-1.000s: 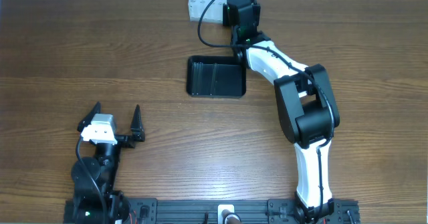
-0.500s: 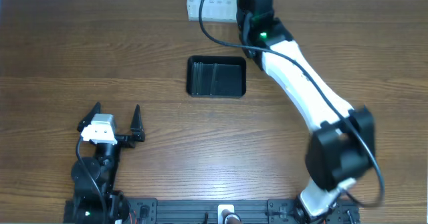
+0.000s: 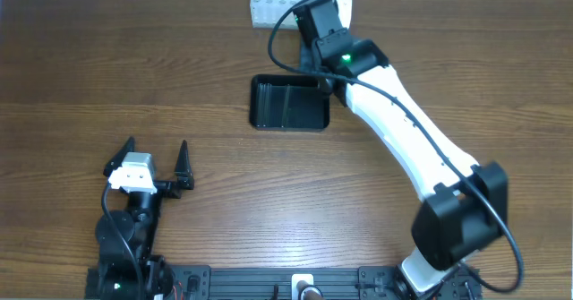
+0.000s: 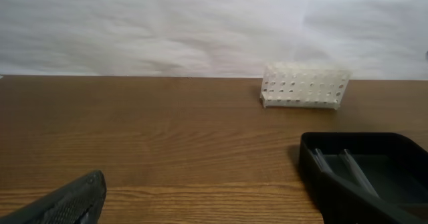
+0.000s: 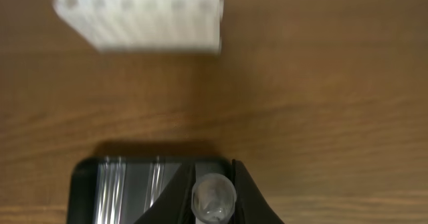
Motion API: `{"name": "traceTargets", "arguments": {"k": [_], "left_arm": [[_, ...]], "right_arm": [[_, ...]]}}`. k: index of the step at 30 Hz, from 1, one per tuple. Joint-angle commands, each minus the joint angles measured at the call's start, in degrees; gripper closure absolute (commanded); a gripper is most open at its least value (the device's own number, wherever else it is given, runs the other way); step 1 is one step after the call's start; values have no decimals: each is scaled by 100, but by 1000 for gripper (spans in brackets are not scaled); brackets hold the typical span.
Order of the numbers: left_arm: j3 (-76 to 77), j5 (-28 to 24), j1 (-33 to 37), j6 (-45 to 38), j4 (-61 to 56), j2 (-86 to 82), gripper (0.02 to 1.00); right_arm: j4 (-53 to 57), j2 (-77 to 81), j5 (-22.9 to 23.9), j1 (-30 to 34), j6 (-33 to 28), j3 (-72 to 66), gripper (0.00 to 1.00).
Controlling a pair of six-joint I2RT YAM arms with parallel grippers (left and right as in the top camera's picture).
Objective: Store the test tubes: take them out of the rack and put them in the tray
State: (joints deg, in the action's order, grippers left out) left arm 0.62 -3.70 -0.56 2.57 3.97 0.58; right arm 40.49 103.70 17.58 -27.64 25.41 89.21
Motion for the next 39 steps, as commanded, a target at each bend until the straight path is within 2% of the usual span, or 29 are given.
{"name": "traceTargets", "arguments": {"k": [1,7,33,37,39], "left_arm": [[-28,-76,31,-63,15,-42,20],[-28,-76,31,-63,15,-42,18],[-28,-76,31,-63,15,-42,18],[-28,-76,31,-63,15,-42,18],[-28,-76,31,-63,15,-42,18]], "right_arm": [[0,608,-645,-22,437,-13,943],[22,1086,-686,-22,815,-13,939],[20,1794,-767,-57,929,-13,866],[-24,1794,-767,-57,927,-13,785],[-42,1794,-767,-57,927,-13,634]]}}
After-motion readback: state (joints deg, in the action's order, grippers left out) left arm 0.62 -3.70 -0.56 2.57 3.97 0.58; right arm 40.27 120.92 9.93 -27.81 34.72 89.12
